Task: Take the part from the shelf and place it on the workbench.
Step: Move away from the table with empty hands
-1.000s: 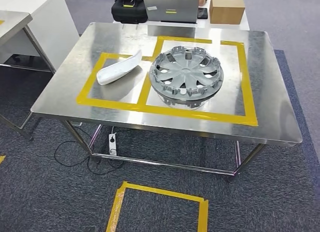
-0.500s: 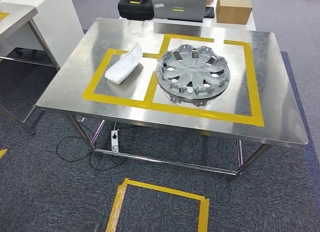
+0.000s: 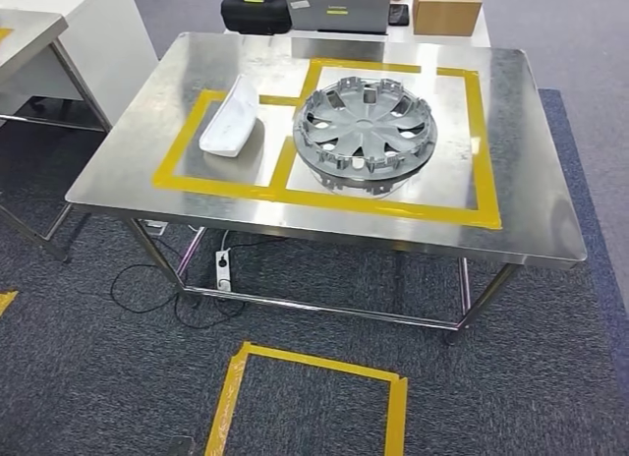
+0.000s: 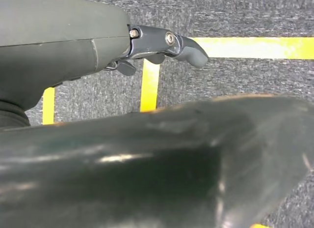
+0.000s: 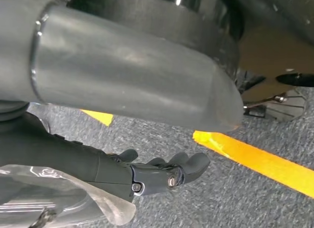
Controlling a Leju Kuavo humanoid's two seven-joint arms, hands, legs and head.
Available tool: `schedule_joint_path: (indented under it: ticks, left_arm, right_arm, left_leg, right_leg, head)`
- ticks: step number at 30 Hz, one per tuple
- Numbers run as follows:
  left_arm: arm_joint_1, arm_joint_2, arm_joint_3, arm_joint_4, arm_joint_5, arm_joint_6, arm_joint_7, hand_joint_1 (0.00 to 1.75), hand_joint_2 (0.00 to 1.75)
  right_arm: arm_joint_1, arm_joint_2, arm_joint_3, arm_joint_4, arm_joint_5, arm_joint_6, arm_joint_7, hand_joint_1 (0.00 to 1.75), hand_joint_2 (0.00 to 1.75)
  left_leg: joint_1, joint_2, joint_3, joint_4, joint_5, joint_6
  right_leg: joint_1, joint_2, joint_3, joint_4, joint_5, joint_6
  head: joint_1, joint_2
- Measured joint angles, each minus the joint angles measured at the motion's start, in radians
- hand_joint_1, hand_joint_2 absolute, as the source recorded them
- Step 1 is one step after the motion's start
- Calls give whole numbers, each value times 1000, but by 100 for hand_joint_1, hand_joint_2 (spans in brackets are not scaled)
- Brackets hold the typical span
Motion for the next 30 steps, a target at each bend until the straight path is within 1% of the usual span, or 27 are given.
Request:
schedule_joint_path:
  ticks: [1,2,4,5,6,7,9,10,11,12,13,14,15,16,17,18,20,21,22,23,24,25,26,27,28,29,30]
  left_arm:
    - [-4,0,0,0,0,0,-1,0,0]
    - [-7,0,0,0,-1,-1,-2,0,0]
    - [-8,0,0,1,-3,-2,-3,0,0]
    - [-8,0,0,2,-4,-3,-3,0,0]
    - [-8,0,0,3,-5,-4,-3,0,0]
    - [-9,0,0,4,-6,-4,-3,0,0]
    - [-12,0,0,4,-7,-7,-3,0,0]
    - [-13,0,0,4,-7,-7,-3,0,0]
    - [-13,0,0,5,-7,-8,-3,0,0]
    - [-13,0,0,5,-7,-8,-3,0,0]
    - [-13,0,0,5,-7,-8,-3,0,0]
    - [-13,0,0,5,-8,-8,-2,0,0]
    - [-13,0,0,5,-8,-8,-2,0,0]
    - [-14,0,0,5,-8,-8,-2,0,0]
    - [-14,0,0,5,-8,-8,-1,0,0]
    - [-15,0,0,5,-9,-9,-1,0,0]
    - [-14,2,0,5,-11,-15,1,0,0]
    - [-13,4,0,5,-14,-19,3,0,0]
    - [-12,6,0,5,-15,-22,4,0,0]
    - [-11,7,0,5,-17,-25,4,0,0]
    - [-10,8,0,5,-17,-27,5,0,0]
    - [-11,9,0,5,-17,-28,5,0,0]
    - [-11,10,0,5,-17,-29,5,0,0]
    - [-11,11,0,5,-17,-30,5,0,0]
    - [-11,12,0,5,-17,-31,5,0,0]
    - [-11,13,0,5,-17,-31,5,0,0]
    - [-12,13,0,5,-18,-32,5,0,0]
  right_arm:
    - [-2,0,3,1,0,0,0,0,0]
    - [-4,0,5,2,0,-1,-1,0,0]
    - [-6,-1,7,4,0,-2,-3,0,0]
    - [-7,-2,7,6,0,-2,-4,0,0]
    - [-7,-4,7,7,0,-2,-5,0,0]
    - [-7,-5,8,9,-1,-2,-5,0,0]
    - [-9,-6,8,9,-1,-2,-5,0,0]
    - [-10,-7,8,10,-2,-2,-5,0,0]
    - [-11,-8,8,10,-4,-2,-3,0,0]
    - [-12,-9,7,10,-5,-2,-2,0,0]
    - [-13,-10,7,10,-7,-2,0,0,0]
    - [-14,-11,7,10,-9,-2,3,0,0]
    - [-16,-11,7,10,-10,-2,6,0,0]
    - [-19,-11,7,10,-12,-1,8,0,0]
    - [-22,-11,7,11,-13,-1,9,0,0]
    - [-23,-11,7,11,-13,2,10,0,0]
    - [-21,-11,7,13,-14,9,11,0,0]
    - [-21,-11,7,14,-13,14,12,0,0]
    - [-20,-11,7,15,-13,17,12,0,0]
    - [-20,-11,6,16,-13,18,12,0,0]
    - [-20,-11,6,16,-13,19,12,0,0]
    - [-20,-11,6,16,-12,21,12,0,0]
    - [-20,-11,6,17,-10,24,13,0,0]
    - [-20,-11,6,17,-5,29,13,0,0]
    - [-20,-11,7,17,4,36,14,0,0]
    - [-19,-11,9,17,13,43,14,0,0]
    - [-18,-11,11,17,22,48,15,0,0]
  left_leg:
    - [-2,0,26,-53,14,5]
    - [-4,-1,37,-79,20,9]
    - [-7,-1,27,-84,29,16]
    - [-6,1,21,-86,38,21]
    - [-4,2,13,-89,48,27]
    - [-3,4,3,-92,60,34]
    - [-3,6,-22,-92,79,43]
    - [-4,7,-36,-91,89,45]
    - [-5,8,-51,-90,99,45]
    - [-5,9,-65,-87,109,43]
    - [-5,9,-80,-85,118,41]
    - [-4,9,-92,-80,126,38]
    - [-6,9,-102,-76,133,34]
    - [-7,9,-111,-70,140,30]
    - [-9,10,-118,-65,148,25]
    - [-10,10,-125,-62,157,20]
    - [-8,9,-132,-60,168,10]
    - [-6,8,-137,-51,153,3]
    - [-4,6,-144,-24,118,-3]
    - [-1,5,-155,22,67,-9]
    - [0,5,-167,84,13,-15]
    - [2,5,-175,149,-28,-18]
    - [3,5,-177,198,-43,-21]
    - [4,5,-168,220,-33,-22]
    - [6,6,-144,207,-4,-21]
    - [6,9,-106,162,29,-20]
    - [5,21,-58,93,52,-16]
  right_leg:
    - [2,0,-5,1,5,4]
    - [2,-1,-9,2,11,9]
    - [1,-1,-15,1,23,21]
    - [0,0,-19,3,21,27]
    - [-1,2,-28,15,2,33]
    - [-2,3,-41,45,-34,38]
    - [-3,4,-73,154,-135,45]
    - [-4,4,-83,213,-170,48]
    - [-4,4,-81,252,-182,50]
    - [-4,4,-65,261,-172,51]
    - [-4,4,-33,235,-147,52]
    - [-4,4,15,180,-120,52]
    - [-4,4,70,109,-104,50]
    - [-5,4,119,40,-100,47]
    - [-4,5,147,-9,-104,43]
    - [-2,6,160,-36,-109,38]
    - [-2,4,145,-45,-104,23]
    - [-2,2,139,-45,-96,13]
    - [-4,0,130,-45,-87,3]
    - [-4,-3,120,-45,-78,-4]
    - [-4,-4,109,-45,-68,-8]
    - [-3,-5,97,-44,-59,-10]
    - [-3,-6,86,-43,-50,-10]
    - [-2,-9,76,-41,-43,-10]
    - [-2,-14,66,-39,-36,-9]
    - [-2,-19,58,-36,-30,-8]
    - [-1,-26,52,-32,-24,-6]
  head:
    - [0,0]
    - [0,0]
    - [0,0]
    - [0,0]
    - [1,0]
    - [3,0]
    - [5,0]
    - [5,0]
    - [5,0]
    - [5,0]
    - [5,0]
    - [5,0]
    - [6,0]
    - [6,0]
    - [6,0]
    - [6,0]
    - [7,0]
    - [6,0]
    - [3,0]
    - [1,0]
    - [-2,0]
    - [-3,0]
    - [-3,0]
    - [-3,0]
    - [-3,0]
    - [-4,0]
    - [-4,0]
